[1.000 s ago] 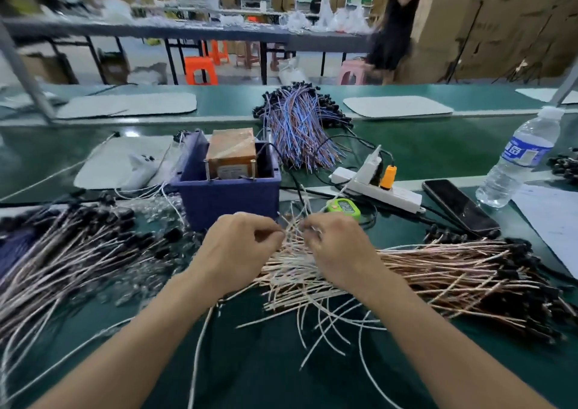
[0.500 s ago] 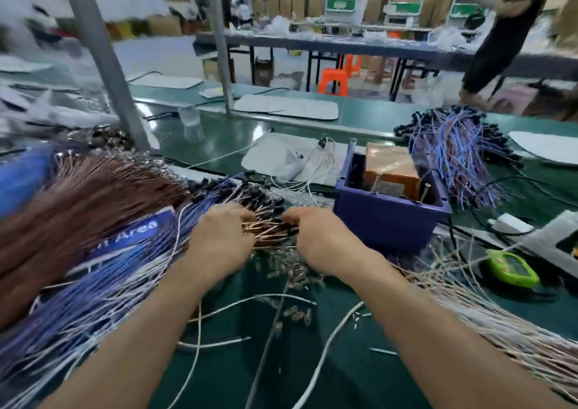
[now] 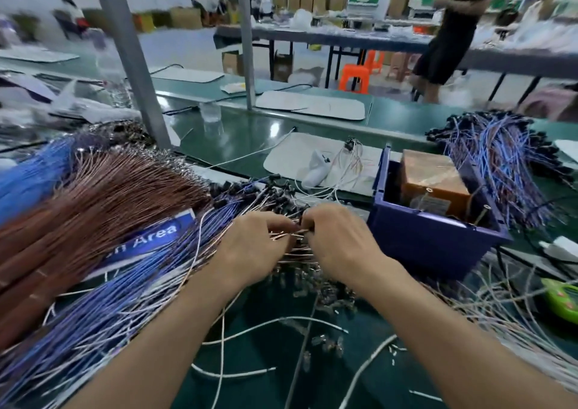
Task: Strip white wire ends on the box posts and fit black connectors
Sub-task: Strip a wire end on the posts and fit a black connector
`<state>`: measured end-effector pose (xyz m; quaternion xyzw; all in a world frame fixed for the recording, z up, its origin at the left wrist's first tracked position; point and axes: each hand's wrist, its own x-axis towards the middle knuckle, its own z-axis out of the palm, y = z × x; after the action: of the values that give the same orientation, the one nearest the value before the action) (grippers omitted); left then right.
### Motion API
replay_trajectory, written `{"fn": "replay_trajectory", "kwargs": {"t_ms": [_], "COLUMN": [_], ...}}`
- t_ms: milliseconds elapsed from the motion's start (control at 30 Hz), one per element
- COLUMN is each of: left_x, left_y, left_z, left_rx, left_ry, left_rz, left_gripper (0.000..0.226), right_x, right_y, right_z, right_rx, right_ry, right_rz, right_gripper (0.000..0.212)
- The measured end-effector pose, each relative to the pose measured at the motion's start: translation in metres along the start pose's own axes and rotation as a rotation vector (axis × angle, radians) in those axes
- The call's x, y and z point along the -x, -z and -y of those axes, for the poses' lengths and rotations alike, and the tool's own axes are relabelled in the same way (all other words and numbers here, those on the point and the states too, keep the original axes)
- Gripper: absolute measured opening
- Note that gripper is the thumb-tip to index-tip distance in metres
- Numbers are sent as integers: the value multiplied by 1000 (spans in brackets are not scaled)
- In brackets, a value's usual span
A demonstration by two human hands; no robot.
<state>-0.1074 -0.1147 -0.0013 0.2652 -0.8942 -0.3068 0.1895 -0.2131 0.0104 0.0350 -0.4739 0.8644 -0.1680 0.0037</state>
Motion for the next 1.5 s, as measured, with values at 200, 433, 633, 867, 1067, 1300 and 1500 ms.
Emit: {"fn": "replay_trajectory", "kwargs": {"t_ms": [200, 433, 633, 867, 1067, 1300, 1500], "left_x": [-3, 0, 2, 6, 24, 40, 36], "left_y": [28, 67, 56, 21, -28, -81, -93], "left_z": [-9, -11, -53, -96, -126, -146, -129], "left_rx": [555, 592, 412, 281, 270, 458, 467], "left_ry": [114, 99, -42, -207, -477, -574, -683], "left_rz": [348, 394, 387, 144, 111, 161, 142], "left_gripper": [19, 13, 8, 9, 6, 5, 10], "right_x": [26, 101, 138, 176, 198, 176, 152], "right_y": [43, 55, 69, 94, 104, 86, 71], "right_z": [-15, -45, -81, -113, -138, -119, -132], "right_rx": [-237, -219, -196, -87, -10, -322, -965], "right_ry": [-44, -49, -273, -452, -563, -326, -448], "right_rz": [-329, -532, -601, -603, -280, -396, 204], "right_gripper": [21, 12, 10, 17, 44, 33, 41]}}
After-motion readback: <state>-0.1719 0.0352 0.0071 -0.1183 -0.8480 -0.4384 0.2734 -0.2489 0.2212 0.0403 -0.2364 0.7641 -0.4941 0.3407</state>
